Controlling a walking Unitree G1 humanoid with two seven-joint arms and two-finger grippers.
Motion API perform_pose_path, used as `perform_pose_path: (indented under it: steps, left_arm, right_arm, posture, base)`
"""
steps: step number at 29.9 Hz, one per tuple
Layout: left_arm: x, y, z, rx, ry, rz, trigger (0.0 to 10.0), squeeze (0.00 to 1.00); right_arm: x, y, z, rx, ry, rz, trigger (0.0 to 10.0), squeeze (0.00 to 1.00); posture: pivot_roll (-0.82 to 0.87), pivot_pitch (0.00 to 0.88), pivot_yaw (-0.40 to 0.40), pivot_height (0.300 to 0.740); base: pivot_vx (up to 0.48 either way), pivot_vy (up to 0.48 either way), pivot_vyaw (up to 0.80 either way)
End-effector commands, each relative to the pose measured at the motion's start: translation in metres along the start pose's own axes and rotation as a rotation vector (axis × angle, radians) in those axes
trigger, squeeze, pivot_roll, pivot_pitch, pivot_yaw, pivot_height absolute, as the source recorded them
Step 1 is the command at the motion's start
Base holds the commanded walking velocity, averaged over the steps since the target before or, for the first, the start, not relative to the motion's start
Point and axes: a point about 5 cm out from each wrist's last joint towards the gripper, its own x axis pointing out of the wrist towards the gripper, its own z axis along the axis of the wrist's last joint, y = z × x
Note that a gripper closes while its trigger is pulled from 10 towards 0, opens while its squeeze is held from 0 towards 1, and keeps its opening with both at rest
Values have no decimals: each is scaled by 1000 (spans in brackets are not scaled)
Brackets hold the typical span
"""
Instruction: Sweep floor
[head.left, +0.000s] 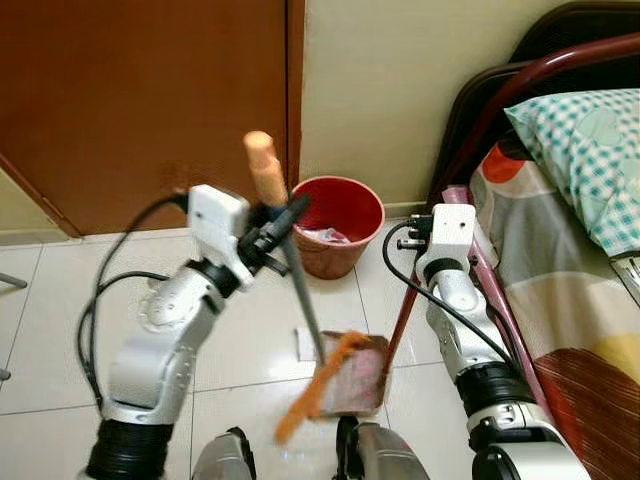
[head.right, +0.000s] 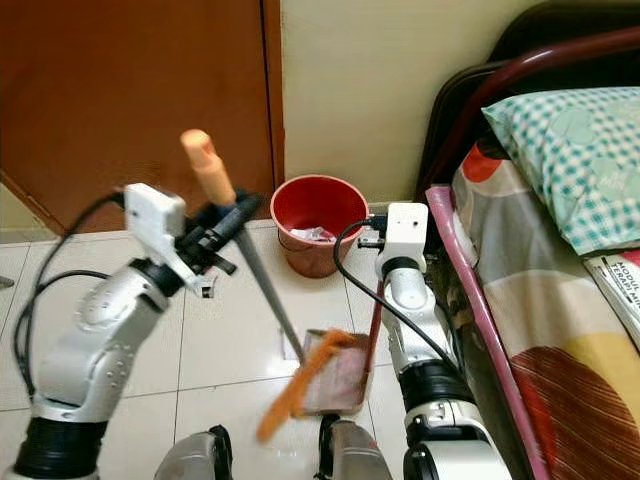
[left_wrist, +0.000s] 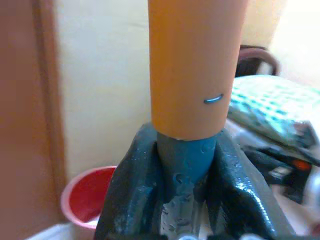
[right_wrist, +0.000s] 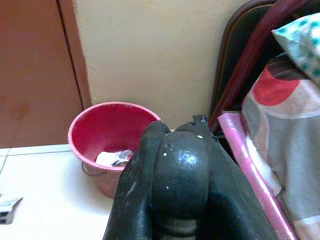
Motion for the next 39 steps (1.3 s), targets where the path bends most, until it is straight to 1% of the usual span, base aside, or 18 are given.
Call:
perform_pose_path:
  steps: [1, 2, 8, 11, 13, 15, 19, 21, 22, 23, 25, 27, 28, 29, 31, 34, 36, 39]
  left_arm:
    - [1, 3, 20, 48, -93, 14, 10000, 0]
    - [1, 11, 24, 59, -108, 53, 10000, 0]
    - [2, 34, 45, 114, -173, 160, 10000, 0]
    - [0, 43, 51, 119, -193, 196, 10000, 0]
    - [0, 44, 52, 121, -194, 199, 10000, 0]
    - [-2, 54, 57, 131, -207, 236, 10000, 0]
    - [-7, 63, 51, 168, -167, 269, 10000, 0]
    - [-13, 70, 38, 205, -104, 286, 10000, 0]
    - [-19, 72, 24, 210, -49, 299, 10000, 0]
    - [-21, 73, 18, 204, -30, 305, 10000, 0]
    - [-23, 72, 11, 192, -9, 309, 10000, 0]
    - [-28, 64, -17, 144, 67, 302, 10000, 0]
    - [-28, 64, -17, 144, 67, 302, 10000, 0]
    - [-29, 57, -32, 109, 105, 289, 10000, 0]
    - [-28, 54, -39, 93, 118, 279, 10000, 0]
    - [-23, 44, -52, 46, 140, 237, 10000, 0]
    - [-12, 29, -61, 7, 148, 167, 10000, 0]
    - [-1, 16, -65, -22, 143, 94, 10000, 0]
  right_arm:
    - [-1, 0, -7, 8, 35, 7, 10000, 0]
    - [-2, -1, -9, 3, 40, 10, 10000, 0]
    - [-5, -9, -15, -65, 49, 4, 10000, 0]
    - [-6, -14, -18, -77, 54, -5, 10000, 0]
    - [-6, -15, -18, -76, 54, -4, 10000, 0]
    - [-7, -20, -20, -86, 59, -14, 10000, 0]
    - [-8, -23, -21, -90, 60, -25, 10000, 0]
    - [-7, -26, -19, -96, 44, -46, 10000, 0]
    - [-6, -27, -16, -99, 27, -63, 10000, 0]
    - [-6, -27, -15, -100, 20, -68, 10000, 0]
    - [-5, -27, -14, -107, 15, -78, 10000, 0]
    - [-2, -25, -11, -111, 16, -104, 10000, 0]
    - [-2, -25, -11, -111, 16, -104, 10000, 0]
    - [-1, -23, -12, -103, 30, -113, 10000, 0]
    - [0, -22, -13, -92, 38, -117, 10000, 0]
    - [1, -20, -15, -78, 55, -126, 10000, 0]
    - [2, -17, -16, -73, 57, -133, 10000, 0]
    - [3, -14, -15, -79, 51, -130, 10000, 0]
  posture:
    - [45, 159, -76, 740]
    - [44, 153, -76, 740]
    - [49, 136, -76, 740]
    - [48, 133, -72, 740]
    - [48, 133, -72, 740]
    - [45, 132, -68, 740]
    - [43, 132, -64, 740]
    - [43, 132, -64, 740]
    - [43, 132, -64, 740]
    - [43, 132, -64, 740]
    - [43, 132, -64, 740]
    - [43, 132, -64, 740]
    - [43, 132, -64, 740]
    - [44, 128, -62, 740]
    - [44, 128, -62, 740]
    - [44, 126, -65, 740]
    - [45, 117, -69, 740]
    - [43, 112, -69, 740]
  base:
    - [0, 0, 0]
    - [0, 0, 0]
    - [0, 0, 0]
    - [0, 0, 0]
    - [0, 0, 0]
    - [0, 0, 0]
    - [0, 0, 0]
    - [0, 0, 0]
    - [0, 0, 0]
    - [0, 0, 0]
    - [0, 0, 0]
    - [0, 0, 0]
    - [0, 0, 0]
    - [0, 0, 0]
    - [0, 0, 0]
    - [0, 0, 0]
    - [0, 0, 0]
    - [0, 0, 0]
